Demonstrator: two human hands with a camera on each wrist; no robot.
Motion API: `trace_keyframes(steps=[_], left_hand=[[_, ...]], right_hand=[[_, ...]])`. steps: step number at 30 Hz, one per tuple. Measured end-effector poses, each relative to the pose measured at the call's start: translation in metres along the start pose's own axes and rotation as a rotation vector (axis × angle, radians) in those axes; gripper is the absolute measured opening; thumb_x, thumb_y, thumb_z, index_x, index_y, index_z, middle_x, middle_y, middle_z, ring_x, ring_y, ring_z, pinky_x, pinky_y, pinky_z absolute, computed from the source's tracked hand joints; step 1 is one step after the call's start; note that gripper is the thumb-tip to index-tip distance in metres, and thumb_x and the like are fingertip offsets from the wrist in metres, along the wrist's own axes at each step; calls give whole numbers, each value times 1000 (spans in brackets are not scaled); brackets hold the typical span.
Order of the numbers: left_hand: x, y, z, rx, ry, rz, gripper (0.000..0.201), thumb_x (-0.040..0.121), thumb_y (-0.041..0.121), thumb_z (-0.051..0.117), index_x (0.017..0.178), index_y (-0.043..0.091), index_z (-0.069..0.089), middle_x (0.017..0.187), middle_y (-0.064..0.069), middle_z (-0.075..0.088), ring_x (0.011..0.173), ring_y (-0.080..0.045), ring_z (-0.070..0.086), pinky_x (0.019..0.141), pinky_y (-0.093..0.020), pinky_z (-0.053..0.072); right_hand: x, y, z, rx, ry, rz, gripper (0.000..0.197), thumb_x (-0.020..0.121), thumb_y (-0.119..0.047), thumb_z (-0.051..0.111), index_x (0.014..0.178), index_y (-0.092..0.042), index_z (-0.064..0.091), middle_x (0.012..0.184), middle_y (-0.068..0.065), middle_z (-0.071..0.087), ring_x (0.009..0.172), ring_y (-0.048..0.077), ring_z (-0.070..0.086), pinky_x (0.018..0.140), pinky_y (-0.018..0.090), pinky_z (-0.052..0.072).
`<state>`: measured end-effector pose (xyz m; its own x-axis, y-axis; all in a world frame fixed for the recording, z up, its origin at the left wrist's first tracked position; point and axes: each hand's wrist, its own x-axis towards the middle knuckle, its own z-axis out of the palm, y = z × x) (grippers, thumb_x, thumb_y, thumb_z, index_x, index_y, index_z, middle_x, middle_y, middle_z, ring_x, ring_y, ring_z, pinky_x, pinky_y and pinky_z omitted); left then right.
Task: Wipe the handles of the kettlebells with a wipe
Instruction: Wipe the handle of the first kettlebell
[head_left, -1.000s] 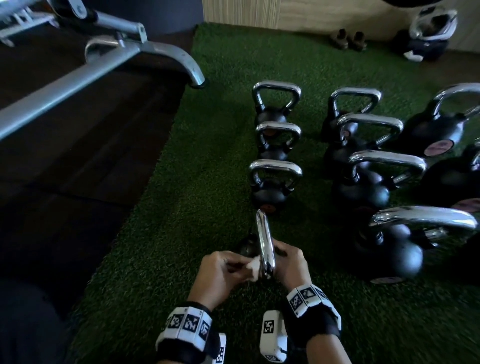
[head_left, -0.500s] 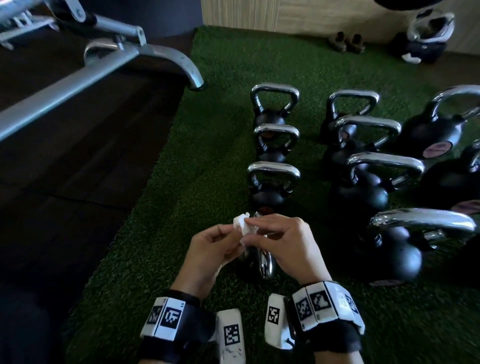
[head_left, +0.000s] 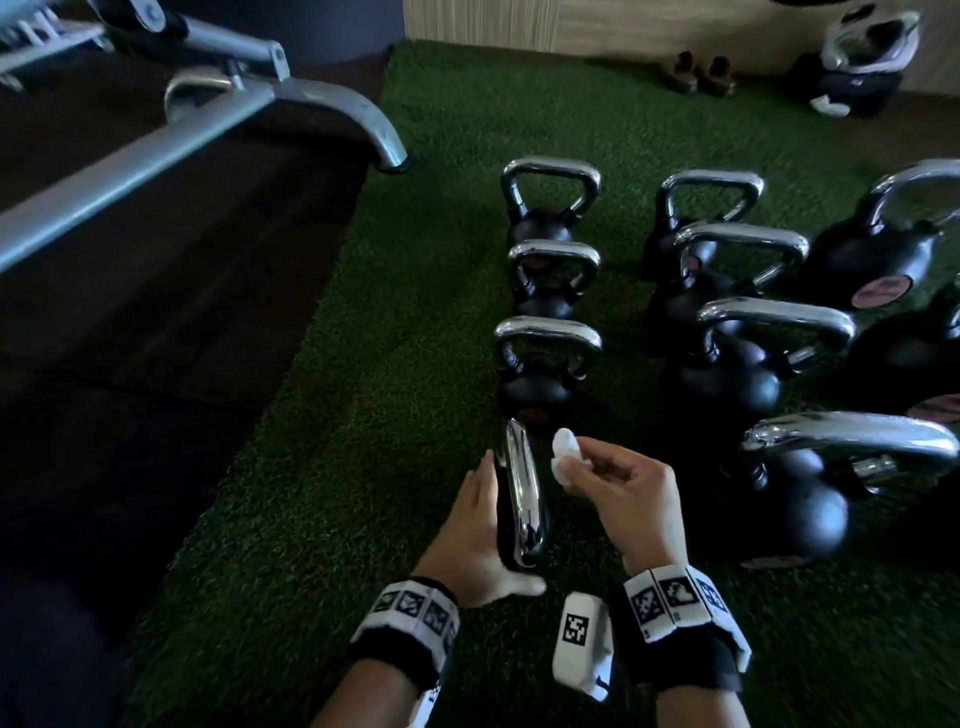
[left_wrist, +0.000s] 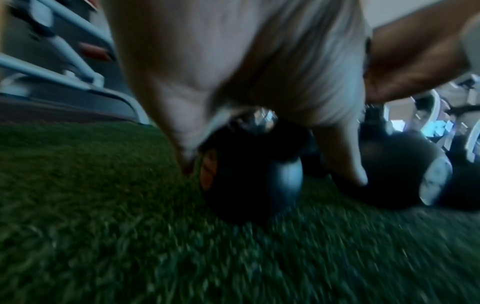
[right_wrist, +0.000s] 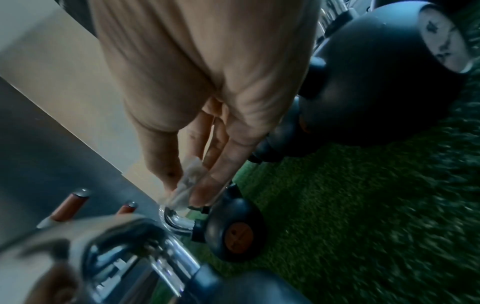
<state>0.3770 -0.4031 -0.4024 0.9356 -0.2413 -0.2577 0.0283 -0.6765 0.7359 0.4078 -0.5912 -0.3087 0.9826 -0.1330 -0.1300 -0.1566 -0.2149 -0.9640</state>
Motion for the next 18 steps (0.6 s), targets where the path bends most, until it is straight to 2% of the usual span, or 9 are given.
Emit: trace_keyframes(steps=[1, 2, 4, 6, 9, 12, 14, 16, 18], left_hand=[[3, 4, 8, -14, 60, -3, 153, 61, 60, 90, 161, 22, -20, 171, 10, -13, 157, -13, -10, 129, -36, 3], [7, 5, 14, -12, 140, 10, 149, 64, 64, 86, 162, 17, -16, 171, 5, -5, 158, -16, -2, 130, -37, 9], [9, 4, 20, 50, 264, 66, 131, 74, 63, 74, 162, 6, -3, 168, -6, 13, 155, -21, 17, 128, -40, 21], [11, -3, 21, 66, 287, 78, 119, 77, 59, 66, 162, 5, 3, 167, -6, 18, 153, -20, 22, 126, -39, 26], [14, -15, 16, 61, 254, 146, 114, 77, 54, 68, 163, 5, 11, 166, -4, 22, 153, -15, 23, 126, -32, 25], [14, -16, 8, 6, 219, 214, 112, 79, 50, 72, 163, 6, 13, 166, -3, 22, 153, -12, 21, 125, -17, 15], [13, -13, 4, -2, 230, 255, 107, 79, 43, 76, 162, 9, 17, 166, -2, 24, 153, -10, 22, 126, -21, 16], [13, -6, -2, -15, 237, 328, 101, 79, 35, 78, 161, 20, 21, 163, 7, 26, 150, 2, 22, 124, -20, 19], [12, -1, -7, -38, 231, 353, 100, 78, 29, 79, 159, 29, 20, 155, 20, 29, 143, 11, 26, 120, -13, 19]], right_hand=[[0, 6, 2, -8, 3, 11, 19, 77, -28, 89, 91, -38, 82, 83, -8, 80, 82, 13, 78, 87, 45, 63], [-1, 10, 5, -16, 2, 24, 19, 78, -29, 87, 87, -44, 81, 82, -8, 80, 82, 13, 78, 88, 46, 62], [0, 18, 10, -27, -8, 60, 26, 80, -27, 85, 75, -52, 78, 80, -8, 79, 82, 14, 78, 89, 45, 62], [5, 23, 17, -55, -25, 85, 31, 83, -26, 83, 70, -53, 76, 78, -9, 79, 81, 14, 78, 87, 45, 63], [17, 27, 32, -110, -66, 77, 24, 87, -23, 79, 81, -46, 79, 79, -9, 79, 80, 13, 77, 82, 43, 64], [28, 28, 44, -155, -100, 88, 22, 92, -19, 74, 78, -34, 80, 74, 1, 78, 72, 15, 75, 72, 34, 62], [32, 28, 47, -173, -123, 101, 16, 93, -19, 72, 83, -27, 82, 73, 6, 77, 64, 12, 69, 66, 29, 60], [36, 29, 45, -179, -134, 120, 12, 93, -16, 72, 93, -23, 82, 74, 5, 77, 62, 9, 68, 63, 24, 59], [39, 30, 46, -199, -123, 89, 15, 92, -14, 72, 99, -22, 82, 81, 0, 78, 71, 7, 72, 69, 23, 61]])
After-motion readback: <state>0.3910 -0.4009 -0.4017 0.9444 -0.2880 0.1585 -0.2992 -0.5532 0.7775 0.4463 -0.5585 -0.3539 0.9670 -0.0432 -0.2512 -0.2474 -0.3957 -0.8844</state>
